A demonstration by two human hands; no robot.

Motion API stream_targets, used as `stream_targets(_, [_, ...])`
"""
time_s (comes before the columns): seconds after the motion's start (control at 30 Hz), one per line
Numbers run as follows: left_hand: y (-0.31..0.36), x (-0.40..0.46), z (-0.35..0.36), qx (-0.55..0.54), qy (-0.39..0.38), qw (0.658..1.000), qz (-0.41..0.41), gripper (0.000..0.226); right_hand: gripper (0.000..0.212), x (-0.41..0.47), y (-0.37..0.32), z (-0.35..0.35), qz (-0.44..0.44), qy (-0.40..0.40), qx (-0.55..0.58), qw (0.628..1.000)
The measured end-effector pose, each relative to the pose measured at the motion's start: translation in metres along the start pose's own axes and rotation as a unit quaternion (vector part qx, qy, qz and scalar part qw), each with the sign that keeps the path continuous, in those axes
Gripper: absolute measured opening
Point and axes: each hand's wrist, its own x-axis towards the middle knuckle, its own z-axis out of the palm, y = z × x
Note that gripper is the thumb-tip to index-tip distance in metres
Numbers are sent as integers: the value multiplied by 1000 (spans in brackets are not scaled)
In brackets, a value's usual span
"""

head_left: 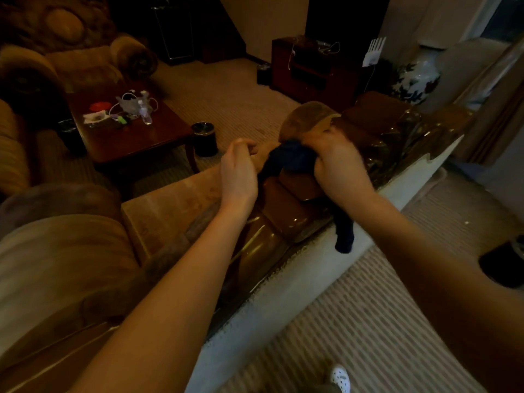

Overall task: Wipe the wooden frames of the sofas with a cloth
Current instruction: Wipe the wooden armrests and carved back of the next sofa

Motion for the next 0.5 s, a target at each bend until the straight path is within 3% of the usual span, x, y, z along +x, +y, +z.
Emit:
stream_targets(0.1, [-1, -3, 5, 44, -44, 997, 55, 32, 33, -61, -23, 6, -58, 101, 116, 986])
stream_targets(0.2, [-2, -4, 7, 96, -117, 984, 97, 31, 27, -88, -37, 24, -152, 117, 125, 973])
stream_targets(0.27, [-2, -5, 8, 120, -154, 974, 116, 34, 24, -75, -26, 28, -152, 114, 108, 976])
stream_targets(0.33, [-1, -6, 8, 141, -186, 964, 130, 32, 28, -60, -13, 22, -116, 115, 103, 981])
stream_targets(0.4, [0, -9, 8, 158, -209, 952, 155, 27, 29, -53, -6, 7, -25, 130, 177, 975])
stream_targets(0.5, [4, -14, 11, 200, -219, 924, 240, 34, 26, -47, -2, -24, 173, 186, 373, 892])
